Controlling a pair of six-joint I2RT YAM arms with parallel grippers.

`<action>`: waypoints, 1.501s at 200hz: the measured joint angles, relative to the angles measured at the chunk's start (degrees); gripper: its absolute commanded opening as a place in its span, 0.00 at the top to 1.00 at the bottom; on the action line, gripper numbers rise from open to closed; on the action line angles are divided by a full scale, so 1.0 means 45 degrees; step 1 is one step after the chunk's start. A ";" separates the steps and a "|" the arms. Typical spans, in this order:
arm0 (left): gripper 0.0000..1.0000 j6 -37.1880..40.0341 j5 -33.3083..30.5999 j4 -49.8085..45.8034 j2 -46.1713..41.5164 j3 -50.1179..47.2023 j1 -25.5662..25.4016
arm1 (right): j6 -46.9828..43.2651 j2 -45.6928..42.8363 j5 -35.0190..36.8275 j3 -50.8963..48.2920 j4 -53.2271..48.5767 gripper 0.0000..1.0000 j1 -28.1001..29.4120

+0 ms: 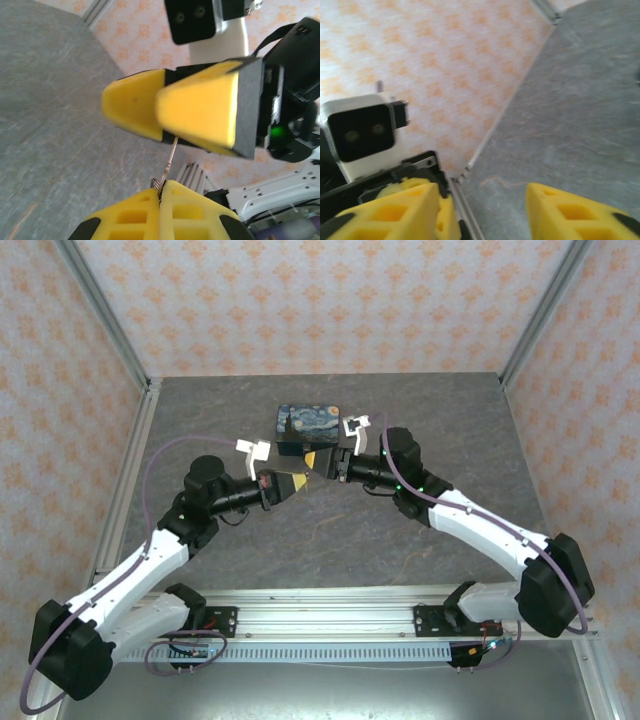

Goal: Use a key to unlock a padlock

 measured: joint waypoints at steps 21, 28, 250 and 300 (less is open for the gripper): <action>1.00 0.0695 -0.0267 -0.1234 -0.0034 0.0199 0.0529 | -0.0515 -0.0024 0.1511 0.0899 -0.1987 0.40 -0.0155; 1.00 0.0957 -0.0418 -0.1700 -0.0019 0.0306 0.0758 | -0.0675 0.0058 0.1987 0.1355 -0.2686 0.39 -0.0287; 1.00 0.4211 -0.5421 -0.6203 1.4722 1.1837 0.3419 | -0.1005 1.2794 0.2540 1.3313 -1.0253 0.60 -0.3619; 1.00 0.4187 -0.5921 -0.5659 1.3279 0.9714 0.2613 | -0.0763 1.0312 0.2307 0.8942 -0.8121 0.64 -0.3706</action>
